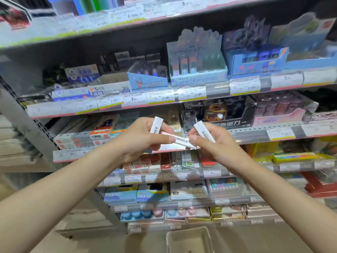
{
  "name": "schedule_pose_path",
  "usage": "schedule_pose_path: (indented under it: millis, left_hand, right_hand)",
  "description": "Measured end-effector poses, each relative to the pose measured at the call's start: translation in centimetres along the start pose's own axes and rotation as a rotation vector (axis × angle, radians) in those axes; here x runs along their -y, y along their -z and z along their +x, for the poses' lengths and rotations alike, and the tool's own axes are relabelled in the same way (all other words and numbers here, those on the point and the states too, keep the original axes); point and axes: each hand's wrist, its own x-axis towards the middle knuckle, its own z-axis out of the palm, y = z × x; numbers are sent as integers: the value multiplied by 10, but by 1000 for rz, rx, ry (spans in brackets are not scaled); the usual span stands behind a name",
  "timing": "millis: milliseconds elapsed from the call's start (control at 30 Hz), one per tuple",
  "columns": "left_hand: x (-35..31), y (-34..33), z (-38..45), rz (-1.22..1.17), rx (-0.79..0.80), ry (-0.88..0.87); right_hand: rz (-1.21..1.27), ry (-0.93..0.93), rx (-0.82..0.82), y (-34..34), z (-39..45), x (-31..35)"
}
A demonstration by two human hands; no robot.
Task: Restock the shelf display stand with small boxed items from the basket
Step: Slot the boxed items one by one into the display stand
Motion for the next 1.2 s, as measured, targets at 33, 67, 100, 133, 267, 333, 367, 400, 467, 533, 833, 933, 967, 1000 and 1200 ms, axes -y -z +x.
schedule_pose_path:
  millis: [33,67,100,133,267,333,367,400,467,533,833,933,967,1000,1200]
  left_hand:
    - [-6,0,3,64,9,-24]
    - [-13,0,6,127,19,-53]
    - [-19,0,10,182,30,-83]
    - [-26,-1,14,224,42,-108]
    - [-50,-7,39,328,53,-153]
    - [-60,-11,55,325,6,-143]
    - [-64,-13,63,314,-17,-133]
    - [-68,-15,71,314,-33,-127]
    - [-76,-18,85,338,-61,-133]
    - [-83,-21,98,347,-92,-148]
    - [-86,-25,134,351,-186,-163]
    - [-90,-19,136,334,-253,-221]
    - [-91,-15,137,344,-287,-258]
    - [-92,-9,138,382,-316,-302]
    - [-88,16,153,971,-352,-539]
  right_hand:
    - [-42,39,-4,5,4,2]
    - [-63,73,-1,10,9,4]
    - [-72,95,11,16,15,5]
    - [-77,107,33,22,21,7]
    - [-197,176,88,45,46,15]
    - [-342,243,83,56,59,18]
    - [-418,280,83,61,66,18]
    - [-474,314,88,67,73,18]
    - [-509,352,98,78,87,19]
    - [-473,361,102,88,101,20]
    - [-361,412,202,108,143,16]
    - [-370,444,257,114,152,21]
    - [-358,453,260,117,156,23]
    - [-339,460,249,122,161,26]
    - [-438,470,-87,136,198,43]
